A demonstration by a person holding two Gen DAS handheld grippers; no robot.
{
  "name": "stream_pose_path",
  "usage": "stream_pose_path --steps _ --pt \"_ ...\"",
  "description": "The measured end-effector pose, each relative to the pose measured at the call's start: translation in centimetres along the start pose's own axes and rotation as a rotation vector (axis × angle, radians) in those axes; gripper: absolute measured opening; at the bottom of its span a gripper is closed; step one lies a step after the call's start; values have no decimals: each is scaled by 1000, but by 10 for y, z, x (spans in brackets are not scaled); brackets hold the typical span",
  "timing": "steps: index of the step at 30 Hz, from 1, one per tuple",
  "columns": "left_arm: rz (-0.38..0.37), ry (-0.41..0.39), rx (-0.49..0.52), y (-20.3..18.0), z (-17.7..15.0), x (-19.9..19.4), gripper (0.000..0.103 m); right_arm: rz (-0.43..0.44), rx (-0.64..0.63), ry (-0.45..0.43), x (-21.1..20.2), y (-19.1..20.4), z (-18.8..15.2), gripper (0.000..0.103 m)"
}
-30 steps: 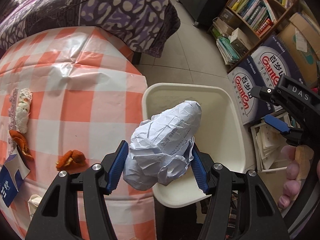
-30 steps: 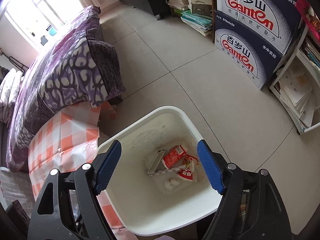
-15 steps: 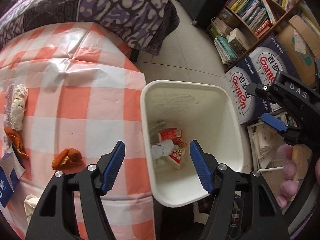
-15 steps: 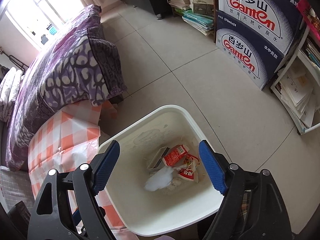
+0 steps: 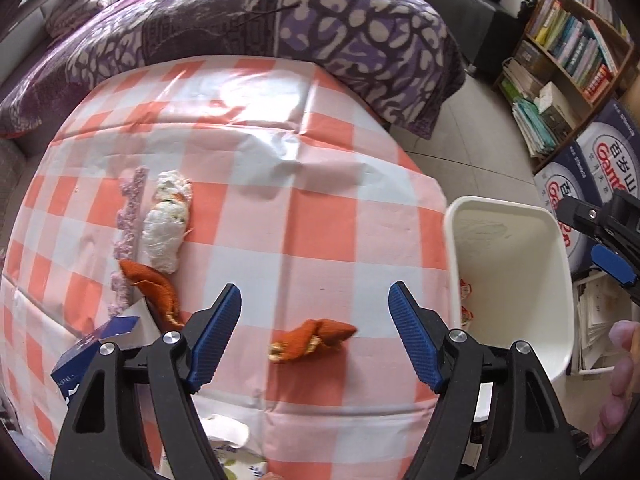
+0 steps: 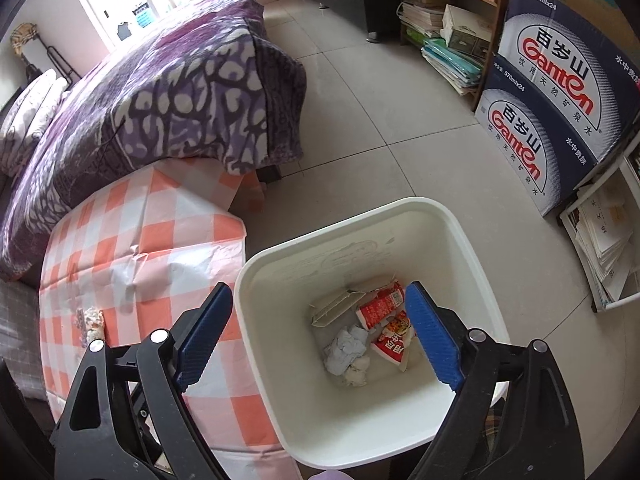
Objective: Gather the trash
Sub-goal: 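Grasp the white tissue bundle with the left tool while the right tool grasps the pink strip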
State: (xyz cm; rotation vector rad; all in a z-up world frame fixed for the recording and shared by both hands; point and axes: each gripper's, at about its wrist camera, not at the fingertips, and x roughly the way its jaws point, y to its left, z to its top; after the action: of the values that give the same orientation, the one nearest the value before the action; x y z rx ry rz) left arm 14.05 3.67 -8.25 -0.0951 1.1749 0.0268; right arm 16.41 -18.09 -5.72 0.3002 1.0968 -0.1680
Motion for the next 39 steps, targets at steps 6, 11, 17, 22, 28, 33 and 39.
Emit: stream_pose_path --steps 6,11,17,22,28,33,39 --pt "78 -9 -106 59 15 3 75 -2 -46 12 8 26 -8 88" --pt "147 -20 -129 97 29 4 75 -8 -100 22 14 47 -15 88" --pt "72 -28 -160 115 44 10 73 -11 -156 29 20 65 -22 89" --pt "64 26 -130 104 48 38 67 -16 -223 47 25 78 -30 89" --pt "110 77 -125 107 47 65 41 16 -277 78 30 96 -38 89" --pt "0 22 -217 137 50 41 36 52 -300 102 34 118 -47 89" --pt "-24 -38 -283 179 48 3 36 88 -348 110 38 155 -65 89"
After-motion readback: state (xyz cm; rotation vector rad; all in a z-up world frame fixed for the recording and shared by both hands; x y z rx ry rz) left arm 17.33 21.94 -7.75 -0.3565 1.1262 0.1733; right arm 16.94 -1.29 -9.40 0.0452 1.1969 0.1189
